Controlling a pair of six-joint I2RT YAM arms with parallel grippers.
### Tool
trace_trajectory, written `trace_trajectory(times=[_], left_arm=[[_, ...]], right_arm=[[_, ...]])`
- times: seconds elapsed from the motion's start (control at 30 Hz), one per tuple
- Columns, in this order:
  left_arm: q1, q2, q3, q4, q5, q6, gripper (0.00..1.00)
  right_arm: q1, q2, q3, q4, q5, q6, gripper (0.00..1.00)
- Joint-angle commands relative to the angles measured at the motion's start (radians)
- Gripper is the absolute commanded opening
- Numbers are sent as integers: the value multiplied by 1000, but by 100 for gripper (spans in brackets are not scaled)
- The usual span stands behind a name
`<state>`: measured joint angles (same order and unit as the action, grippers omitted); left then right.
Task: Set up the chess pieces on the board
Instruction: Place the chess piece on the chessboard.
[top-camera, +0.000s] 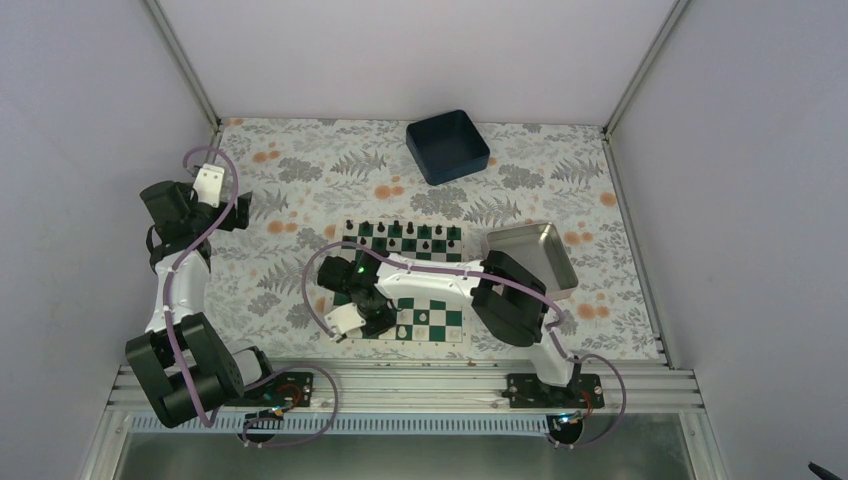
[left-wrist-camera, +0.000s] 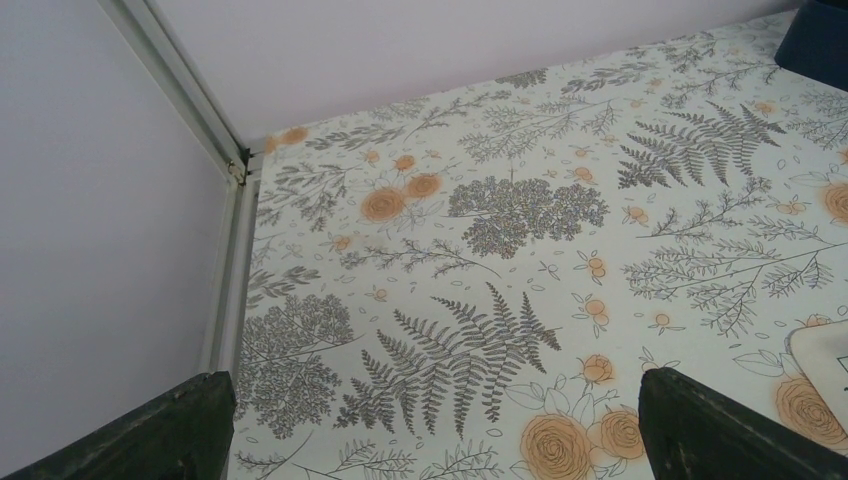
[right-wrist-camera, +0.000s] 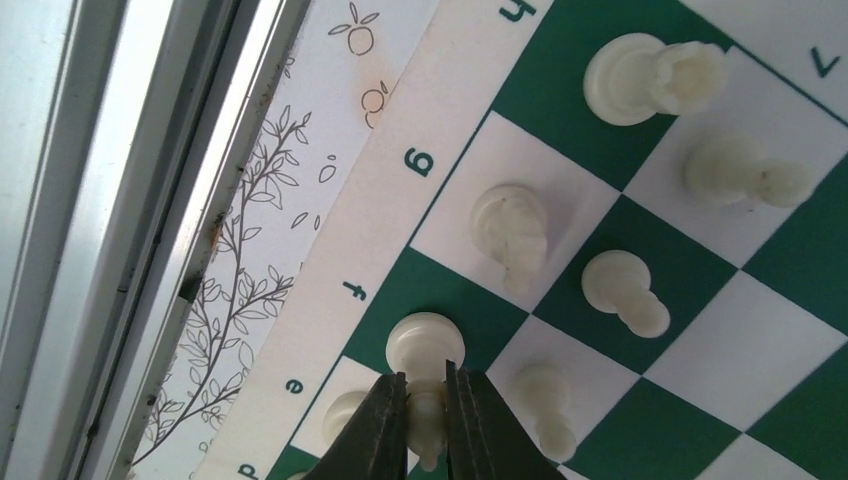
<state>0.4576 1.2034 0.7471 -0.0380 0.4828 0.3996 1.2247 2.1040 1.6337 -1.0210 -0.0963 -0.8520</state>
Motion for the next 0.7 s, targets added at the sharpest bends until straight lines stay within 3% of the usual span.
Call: trace_trajectory(times=[0.0,0.4,0.67], left_arm=[[8,-21,-8,23,24,-2,100],[12,-20,-8,22,28,-2,100],[13,-23,-7,20,27,-4,100]], right_arm=[[11,13,-10,22,-24,-18,11],[9,23,-10,28,-24,-18,13],[7,-1,-6,21,-3,-8,29]])
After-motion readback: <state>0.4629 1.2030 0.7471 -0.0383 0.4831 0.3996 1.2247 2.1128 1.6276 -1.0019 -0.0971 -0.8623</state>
